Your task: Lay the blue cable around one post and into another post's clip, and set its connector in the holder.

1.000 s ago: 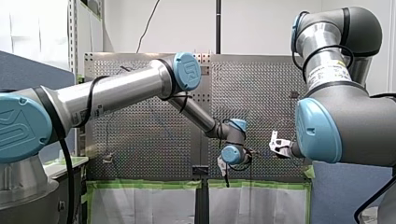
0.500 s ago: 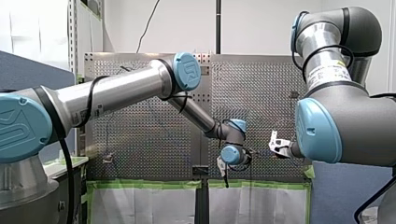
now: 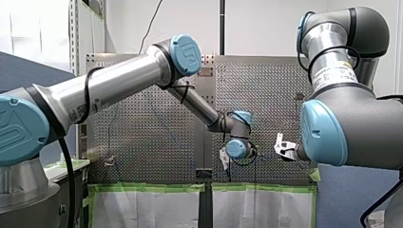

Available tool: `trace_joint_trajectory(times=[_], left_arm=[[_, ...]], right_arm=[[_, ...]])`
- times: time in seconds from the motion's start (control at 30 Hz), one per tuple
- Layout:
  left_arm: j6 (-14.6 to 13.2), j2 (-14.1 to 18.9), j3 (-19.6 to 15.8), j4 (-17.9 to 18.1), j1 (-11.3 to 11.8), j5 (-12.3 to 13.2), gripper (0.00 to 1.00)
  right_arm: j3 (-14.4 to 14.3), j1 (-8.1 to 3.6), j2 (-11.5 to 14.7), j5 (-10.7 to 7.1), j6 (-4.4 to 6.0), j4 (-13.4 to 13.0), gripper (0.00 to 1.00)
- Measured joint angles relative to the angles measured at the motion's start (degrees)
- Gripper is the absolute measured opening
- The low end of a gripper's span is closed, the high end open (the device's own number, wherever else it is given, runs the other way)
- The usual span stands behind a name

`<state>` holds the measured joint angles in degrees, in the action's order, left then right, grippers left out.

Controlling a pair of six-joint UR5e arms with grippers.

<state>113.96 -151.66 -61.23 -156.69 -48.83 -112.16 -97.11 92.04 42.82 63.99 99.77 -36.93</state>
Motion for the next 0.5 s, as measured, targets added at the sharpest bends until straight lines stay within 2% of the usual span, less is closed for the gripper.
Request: trace_joint_trajectory(times=[0.17,0.5], left_arm=[[-0.9,2.8,-2.8,2.8,-0.6,-2.0,0.93],[-0.7,8.2,-8.2,8.2,0.5,-2.6,0.93]], right_arm=[[0.0,-0.05,0.0,0.0,0.0,0.0,0.0],[0.0,-0.02,0.0,0.0,0.04,-0.1,0.0]])
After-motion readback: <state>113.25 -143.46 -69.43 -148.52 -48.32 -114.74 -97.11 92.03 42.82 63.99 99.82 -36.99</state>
